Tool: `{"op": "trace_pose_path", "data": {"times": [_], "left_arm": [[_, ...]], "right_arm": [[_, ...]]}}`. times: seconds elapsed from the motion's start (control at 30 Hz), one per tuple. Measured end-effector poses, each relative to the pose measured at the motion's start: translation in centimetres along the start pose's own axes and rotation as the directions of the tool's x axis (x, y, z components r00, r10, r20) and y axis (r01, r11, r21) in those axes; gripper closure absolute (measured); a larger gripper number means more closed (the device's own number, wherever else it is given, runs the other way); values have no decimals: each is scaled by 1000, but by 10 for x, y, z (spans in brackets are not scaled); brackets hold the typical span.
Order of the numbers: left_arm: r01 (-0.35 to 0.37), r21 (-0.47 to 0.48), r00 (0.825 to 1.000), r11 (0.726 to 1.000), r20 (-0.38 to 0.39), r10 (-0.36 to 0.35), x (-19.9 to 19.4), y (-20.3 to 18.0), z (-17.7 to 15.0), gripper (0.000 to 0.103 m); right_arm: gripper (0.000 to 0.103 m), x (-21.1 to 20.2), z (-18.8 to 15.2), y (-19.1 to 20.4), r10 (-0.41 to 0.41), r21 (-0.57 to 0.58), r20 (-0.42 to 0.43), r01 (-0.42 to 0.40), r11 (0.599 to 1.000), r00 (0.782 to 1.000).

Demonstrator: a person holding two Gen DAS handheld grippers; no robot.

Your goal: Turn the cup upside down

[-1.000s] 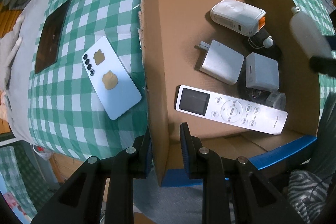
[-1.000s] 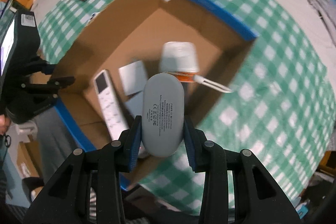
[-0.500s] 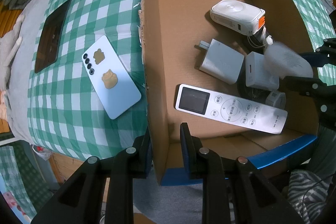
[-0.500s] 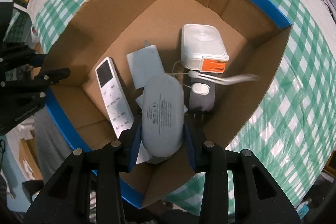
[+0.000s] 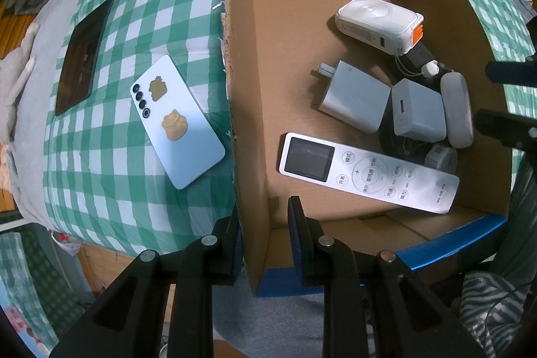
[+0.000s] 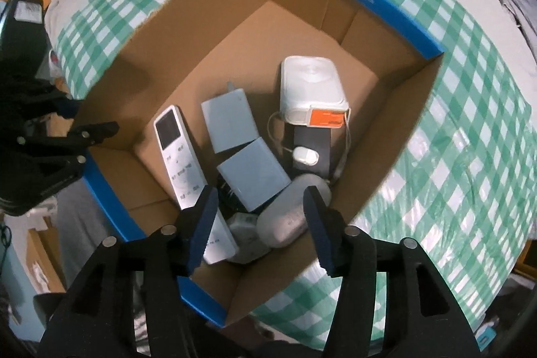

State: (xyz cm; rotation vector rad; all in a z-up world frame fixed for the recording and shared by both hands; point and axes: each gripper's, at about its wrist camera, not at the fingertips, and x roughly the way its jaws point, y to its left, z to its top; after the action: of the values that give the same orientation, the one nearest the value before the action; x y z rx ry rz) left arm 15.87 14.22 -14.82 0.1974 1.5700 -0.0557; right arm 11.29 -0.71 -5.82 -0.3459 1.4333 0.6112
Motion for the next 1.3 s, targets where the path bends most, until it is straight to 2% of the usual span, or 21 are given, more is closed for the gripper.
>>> {"op": "trace_pose_path", "data": {"times": [0.17,0.43,0.57,0.67,0.7,0.77,0.83,0.97,1.1,1.3], "left_arm": [[0,-7,1000,1000,6,0,-3,2,-2,81],[16,-48,999,999,44,-14,-20,5,-13,77],[0,-63,996,998,90,6,-37,3,-25,76],[22,-77,992,997,125,-12,-52,0,-33,75],[26,-80,991,996,137,-15,-57,-2,-36,73],[18,-85,986,996,168,-4,-69,-7,-42,56],[7,-90,978,996,207,12,-82,-13,-51,44],[-40,-103,960,994,271,67,-104,-27,-65,30],[-40,-139,935,990,343,86,-128,-38,-81,23],[-44,-166,915,985,390,107,-150,-53,-107,19]], "right_arm": [[37,-17,-1,-2,-26,16,46,25,1000,999],[37,-45,-12,-9,-40,71,100,33,997,994],[34,-62,-21,-10,-49,94,140,36,995,989],[33,-73,-29,-8,-69,109,163,52,993,984],[33,-78,-33,-8,-79,114,171,60,992,982],[31,-88,-38,-6,-85,119,192,62,991,978],[30,-99,-46,-3,-95,127,220,68,990,971],[27,-118,-60,0,-101,141,263,65,988,959],[27,-132,-74,-2,-90,176,306,36,984,948],[27,-151,-100,0,-116,213,355,40,976,928]]}}
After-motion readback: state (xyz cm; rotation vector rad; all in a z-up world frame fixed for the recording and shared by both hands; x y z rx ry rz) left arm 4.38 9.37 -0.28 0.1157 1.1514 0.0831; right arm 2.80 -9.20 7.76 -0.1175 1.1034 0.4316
